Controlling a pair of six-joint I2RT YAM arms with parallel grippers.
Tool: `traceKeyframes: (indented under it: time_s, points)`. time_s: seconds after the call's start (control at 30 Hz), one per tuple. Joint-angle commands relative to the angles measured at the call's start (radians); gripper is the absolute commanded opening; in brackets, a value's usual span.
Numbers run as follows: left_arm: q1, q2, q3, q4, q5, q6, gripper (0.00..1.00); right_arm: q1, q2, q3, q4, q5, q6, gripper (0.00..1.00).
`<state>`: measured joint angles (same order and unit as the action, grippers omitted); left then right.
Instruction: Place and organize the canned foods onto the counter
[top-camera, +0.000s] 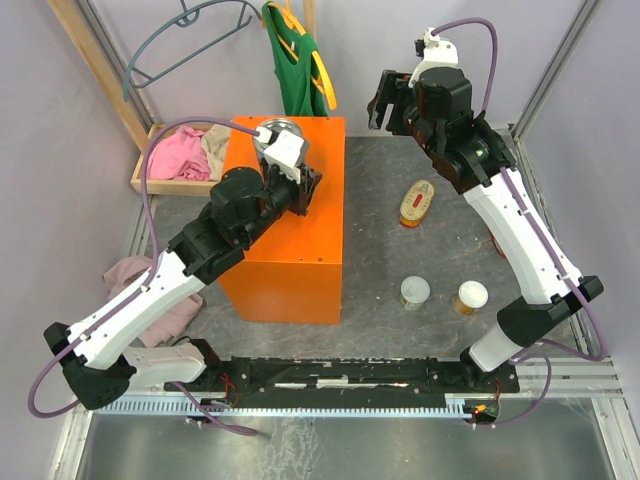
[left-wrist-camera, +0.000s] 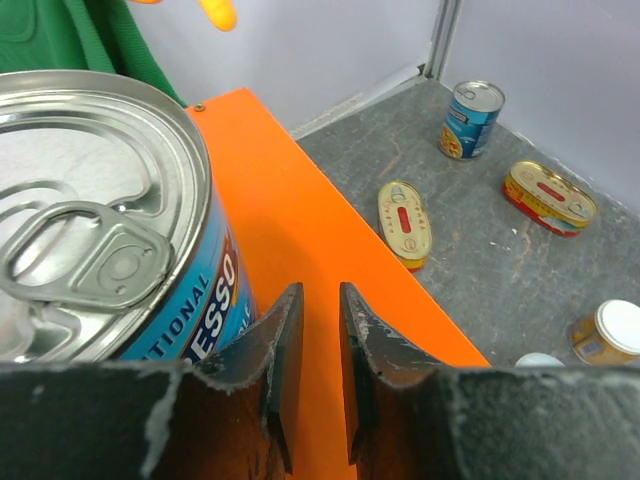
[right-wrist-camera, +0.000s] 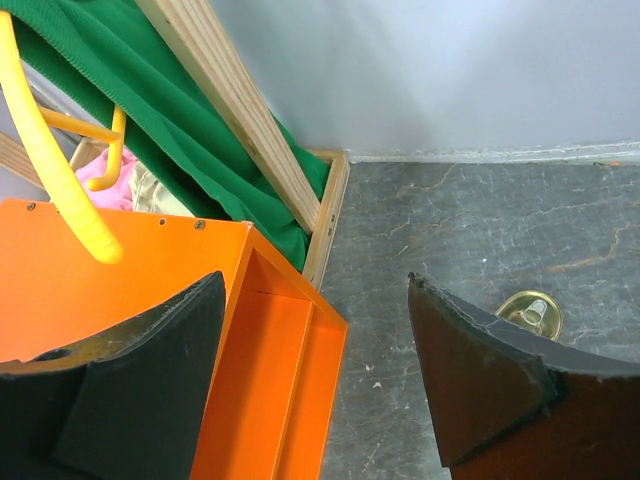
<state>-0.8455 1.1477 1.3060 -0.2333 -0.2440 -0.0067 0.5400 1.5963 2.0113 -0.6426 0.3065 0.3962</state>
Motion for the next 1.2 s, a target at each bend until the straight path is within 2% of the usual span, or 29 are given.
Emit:
traceKeyframes:
  time_s: [0.0,0.47,0.73,1.17]
  points:
    - [0.05,0.004,0.055,0.071,-0.022,-0.037,0.28,-0.005,-0.038,0.006,0.05,-0.019,0.003,0.82]
    - [0.166,0.054,0.088,0.093,0.034,-0.097,0.28,-0.006,-0.023,0.024,0.049,-0.042,0.007,0.81]
    - [0.234,0.103,0.147,0.084,0.102,-0.114,0.28,-0.004,-0.021,0.034,0.043,-0.044,0.001,0.81]
    - [0.335,0.13,0.16,0.086,0.21,-0.145,0.28,-0.01,-0.014,0.032,0.031,-0.017,-0.003,0.83]
